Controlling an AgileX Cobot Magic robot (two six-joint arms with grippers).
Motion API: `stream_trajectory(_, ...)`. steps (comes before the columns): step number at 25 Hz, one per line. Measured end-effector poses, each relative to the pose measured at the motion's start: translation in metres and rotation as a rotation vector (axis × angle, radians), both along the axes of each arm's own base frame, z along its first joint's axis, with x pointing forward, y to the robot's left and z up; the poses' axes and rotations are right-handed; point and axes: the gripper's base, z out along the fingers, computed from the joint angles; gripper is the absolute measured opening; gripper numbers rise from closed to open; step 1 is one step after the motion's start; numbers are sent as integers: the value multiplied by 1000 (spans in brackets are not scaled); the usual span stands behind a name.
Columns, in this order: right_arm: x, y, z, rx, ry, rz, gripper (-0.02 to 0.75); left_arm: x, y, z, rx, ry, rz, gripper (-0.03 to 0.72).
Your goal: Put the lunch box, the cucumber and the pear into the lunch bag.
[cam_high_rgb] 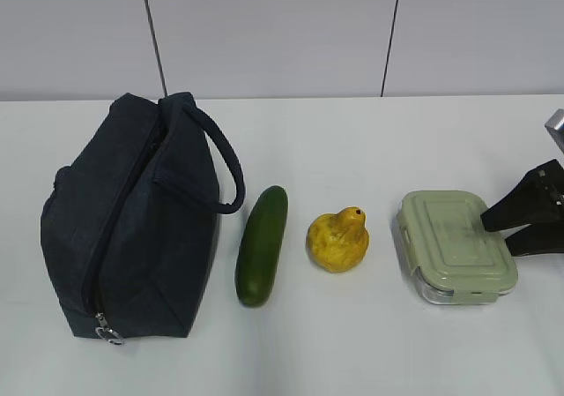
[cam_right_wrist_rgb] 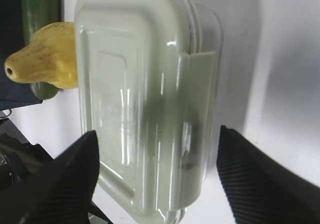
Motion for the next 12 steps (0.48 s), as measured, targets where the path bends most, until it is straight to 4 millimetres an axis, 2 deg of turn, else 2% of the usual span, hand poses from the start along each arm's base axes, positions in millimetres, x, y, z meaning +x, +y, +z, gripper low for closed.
stream_trajectory(3, 0, 0, 0, -1, -3, 3, 571, 0, 0, 0, 0, 0, 0, 242)
stream_trajectory(9, 0, -1, -13, 7, 34, 13, 571, 0, 0, 0, 0, 0, 0, 242)
stream_trajectory(12, 3, 0, -12, 27, 21, -11, 571, 0, 0, 0, 0, 0, 0, 242)
